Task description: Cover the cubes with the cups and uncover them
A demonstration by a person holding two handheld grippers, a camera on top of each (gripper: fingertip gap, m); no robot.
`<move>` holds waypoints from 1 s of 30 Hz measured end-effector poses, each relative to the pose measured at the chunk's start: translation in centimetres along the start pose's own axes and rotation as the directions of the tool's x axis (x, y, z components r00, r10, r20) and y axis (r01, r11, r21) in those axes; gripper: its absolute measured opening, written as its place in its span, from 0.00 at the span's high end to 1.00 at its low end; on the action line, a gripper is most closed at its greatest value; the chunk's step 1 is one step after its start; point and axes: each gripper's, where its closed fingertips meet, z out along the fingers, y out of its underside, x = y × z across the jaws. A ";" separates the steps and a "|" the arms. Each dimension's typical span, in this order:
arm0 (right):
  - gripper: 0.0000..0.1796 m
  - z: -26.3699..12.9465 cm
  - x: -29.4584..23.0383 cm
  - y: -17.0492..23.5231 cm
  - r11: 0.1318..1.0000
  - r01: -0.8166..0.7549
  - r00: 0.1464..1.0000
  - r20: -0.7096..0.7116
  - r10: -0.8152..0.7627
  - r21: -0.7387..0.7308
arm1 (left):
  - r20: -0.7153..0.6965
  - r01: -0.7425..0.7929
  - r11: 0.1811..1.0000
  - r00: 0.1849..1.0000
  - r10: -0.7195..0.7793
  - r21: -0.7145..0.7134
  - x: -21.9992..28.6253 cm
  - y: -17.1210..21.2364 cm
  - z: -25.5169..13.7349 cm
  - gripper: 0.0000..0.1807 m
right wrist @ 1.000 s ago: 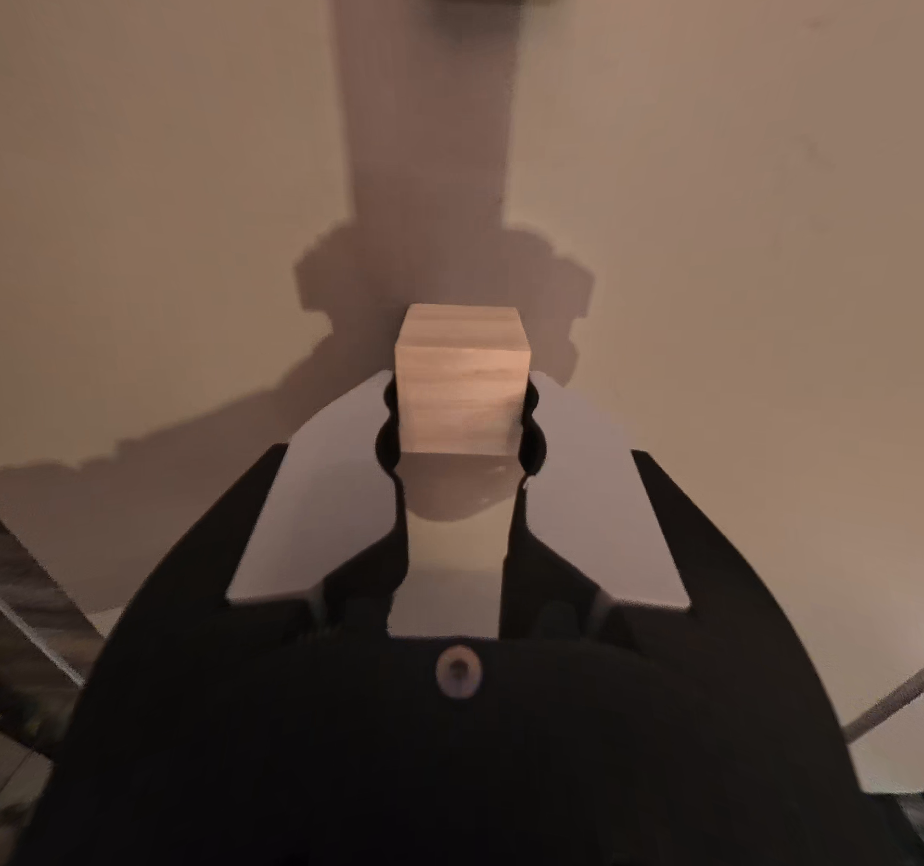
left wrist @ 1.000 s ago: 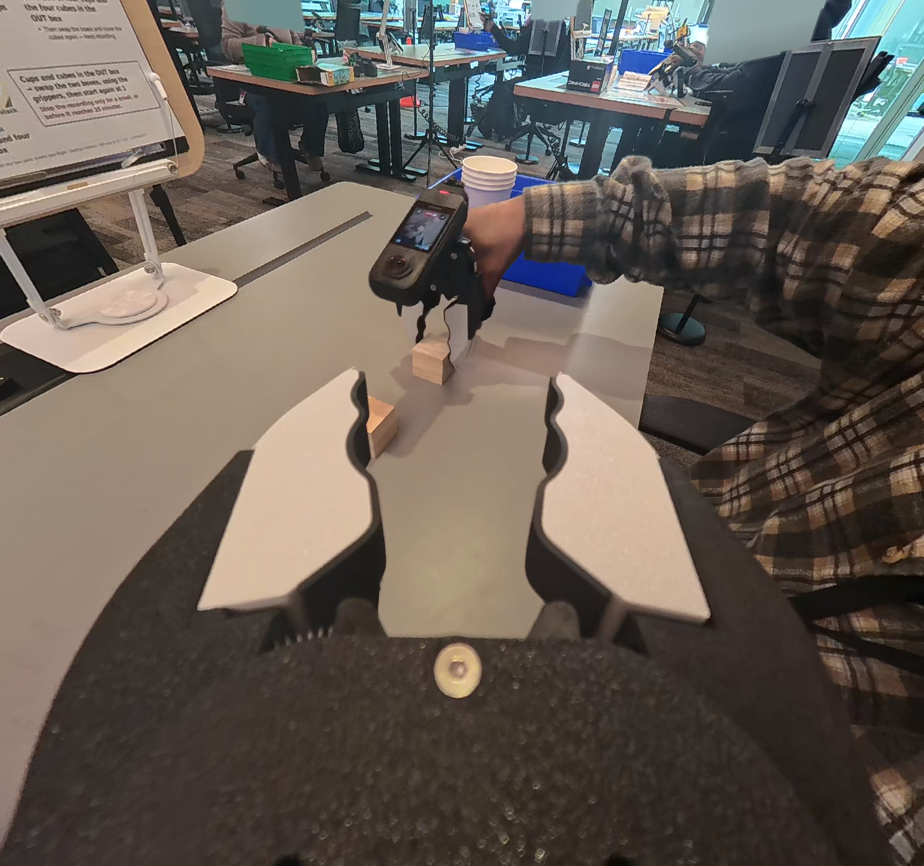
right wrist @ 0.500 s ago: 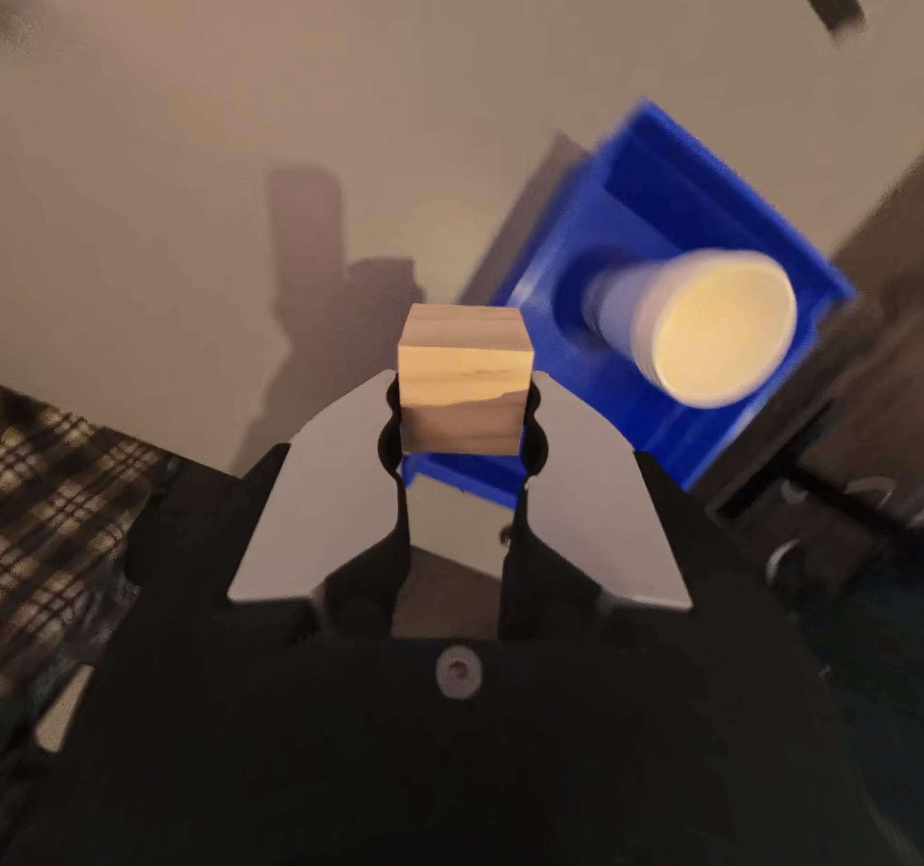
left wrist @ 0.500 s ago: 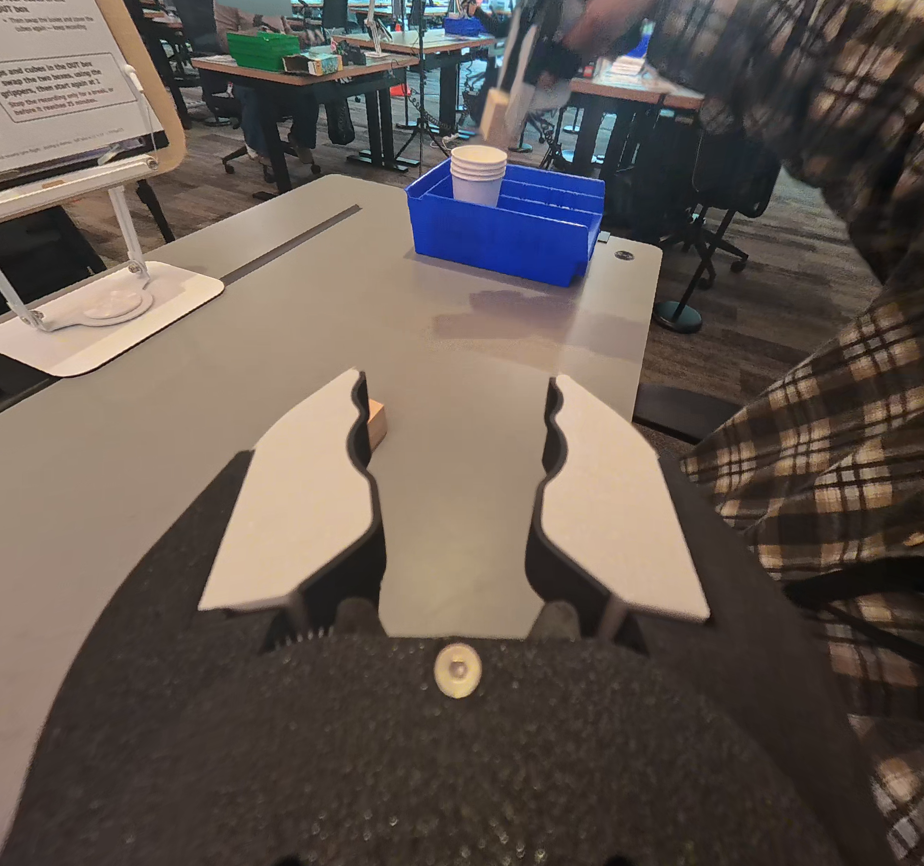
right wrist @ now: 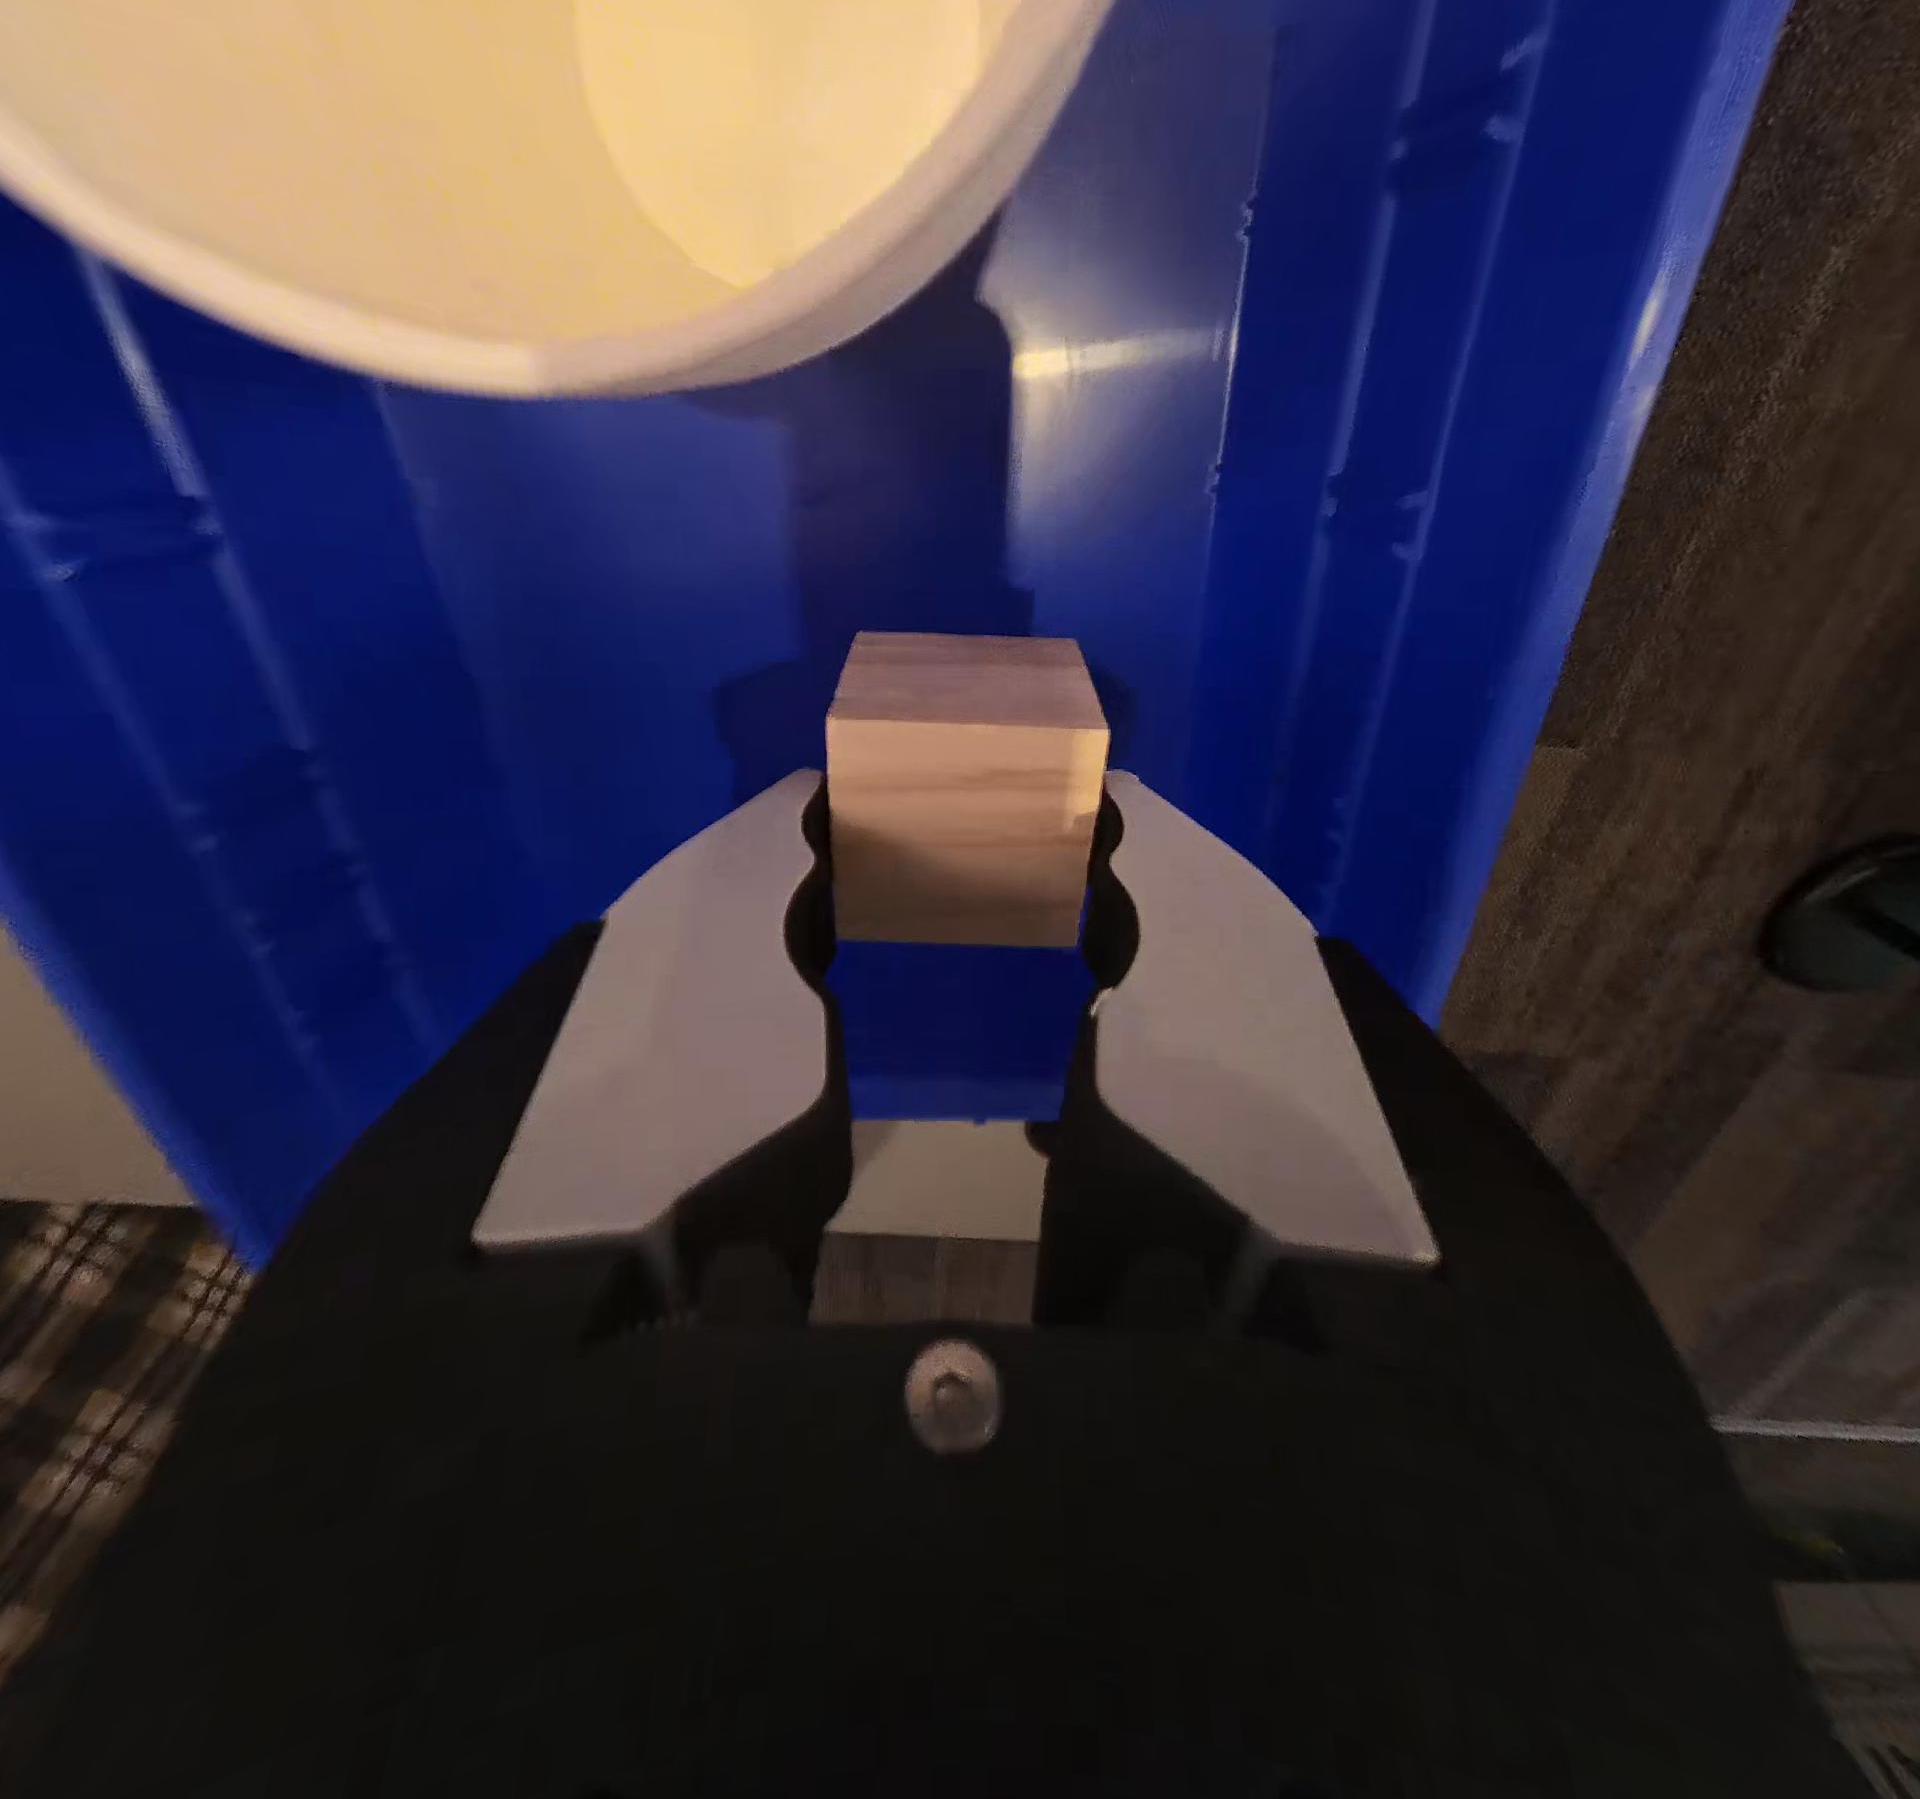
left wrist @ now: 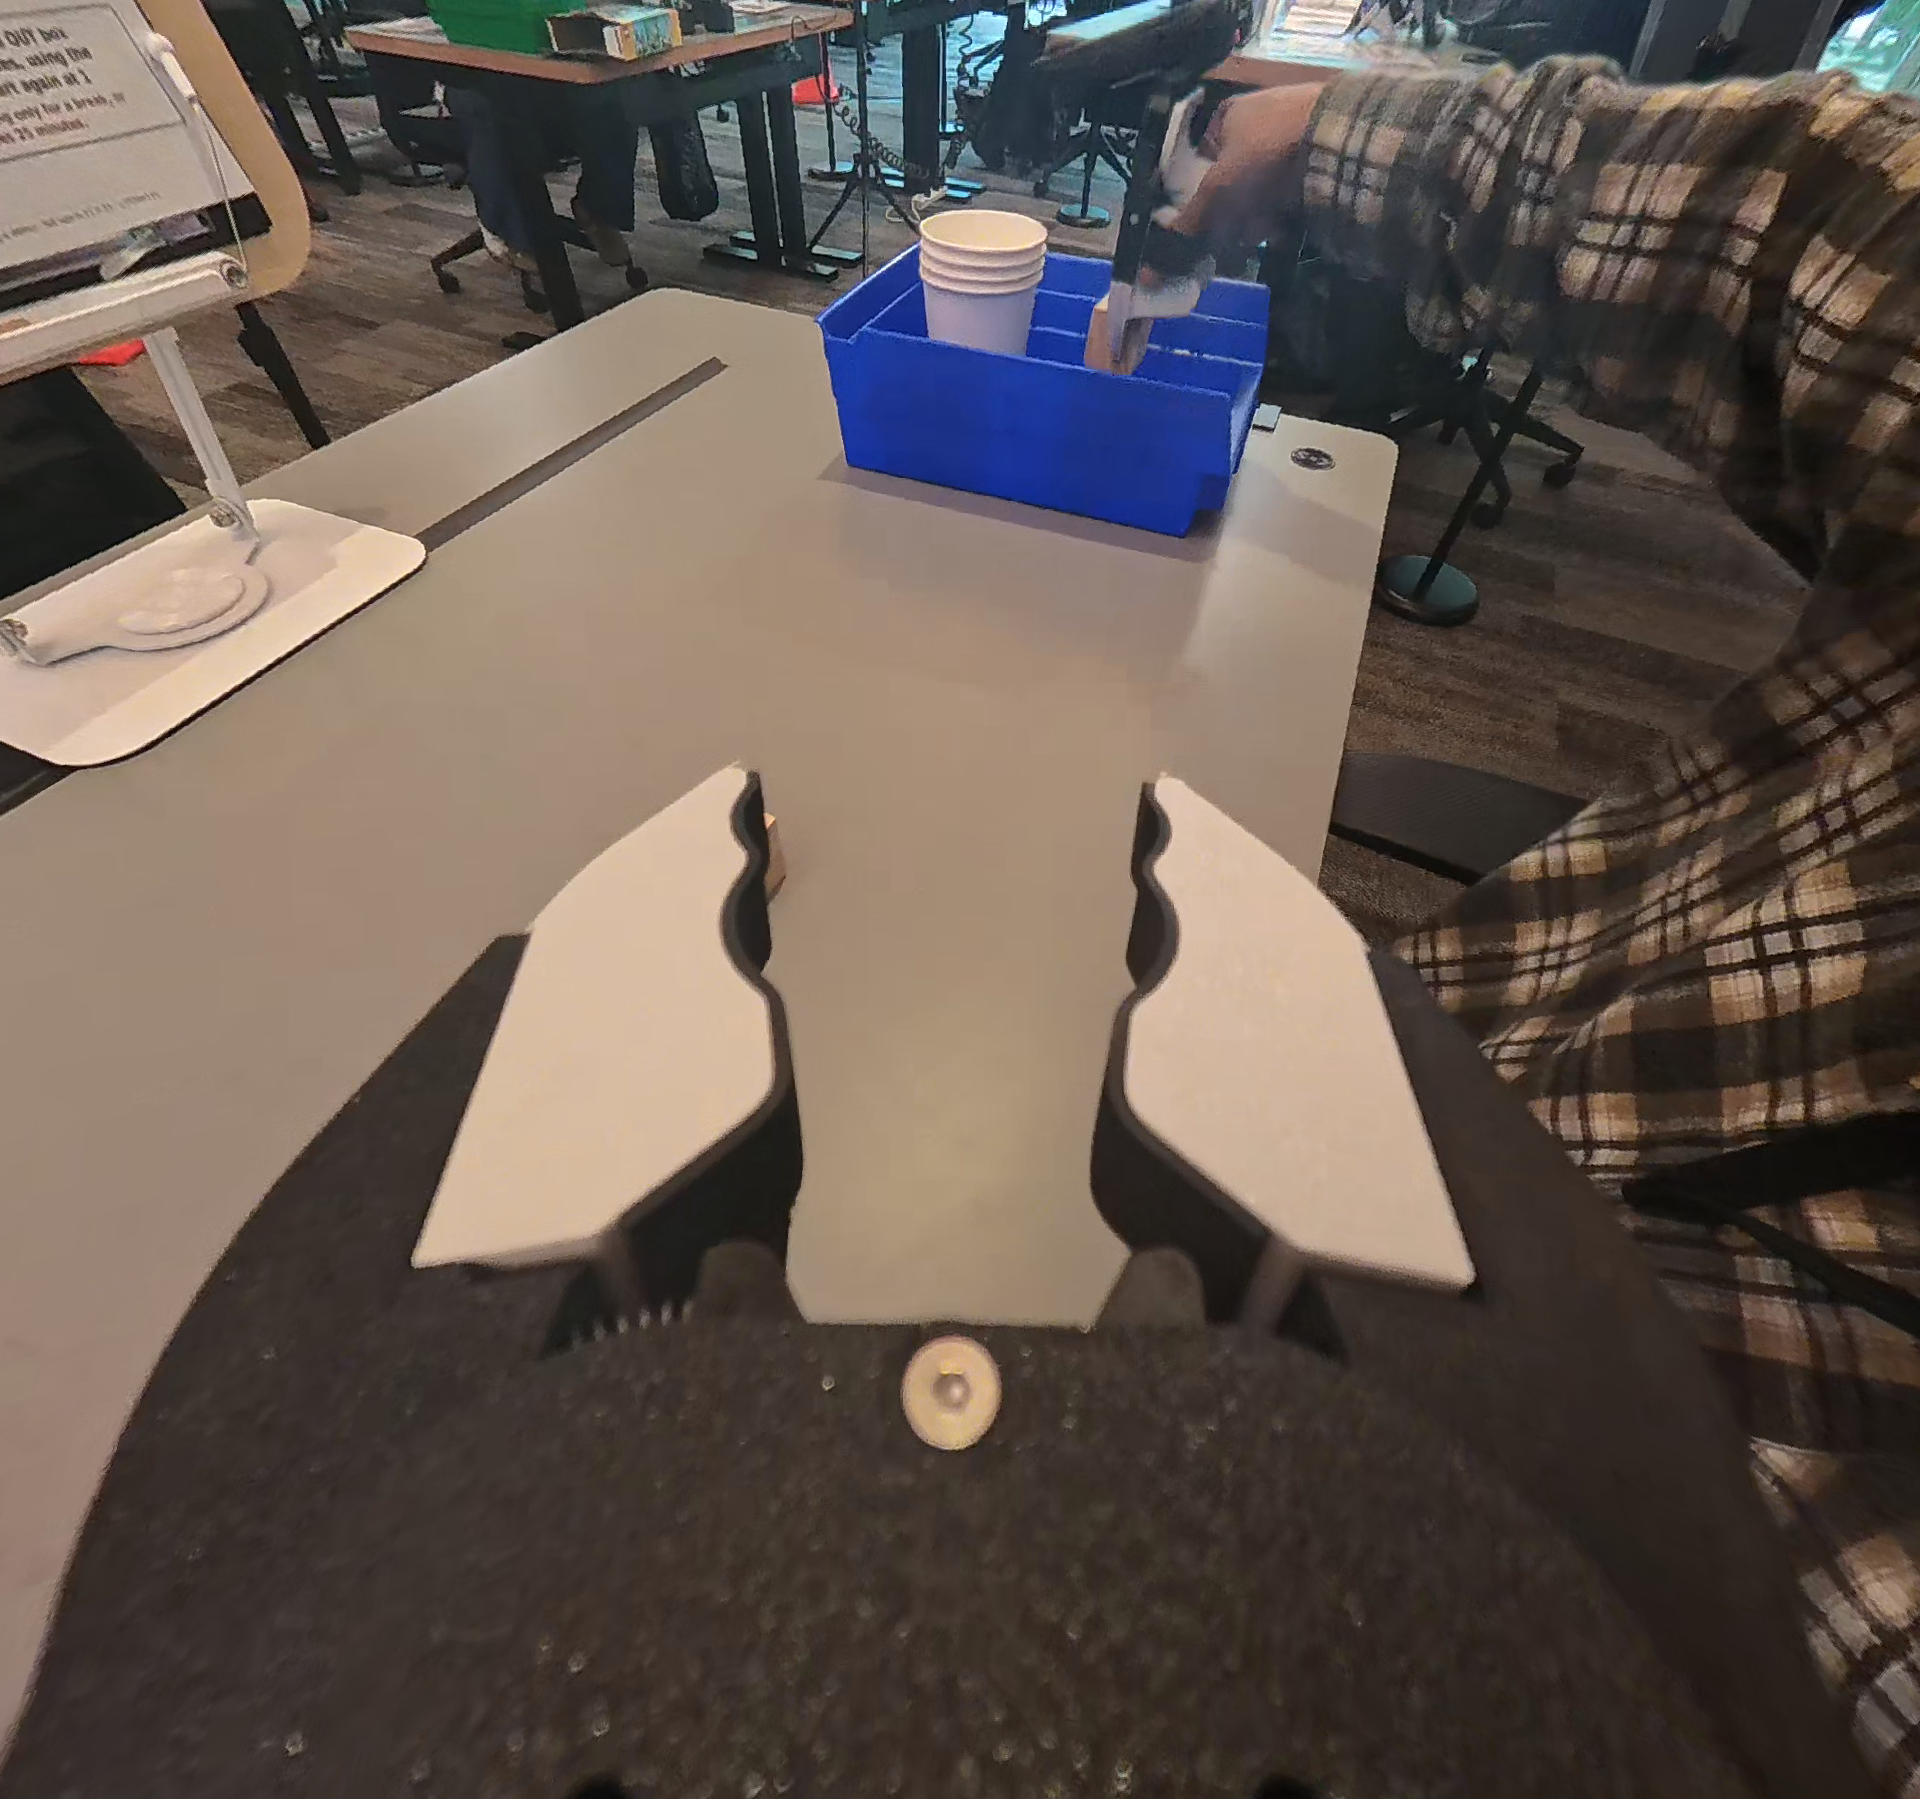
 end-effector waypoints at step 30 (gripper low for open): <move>0.37 -1.1 0.2 0.0 0.993 0.108 0.992 -0.076 -0.105 0.038 | 0.001 0.012 1.000 1.000 -0.012 -0.022 -0.6 0.5 0.2 0.63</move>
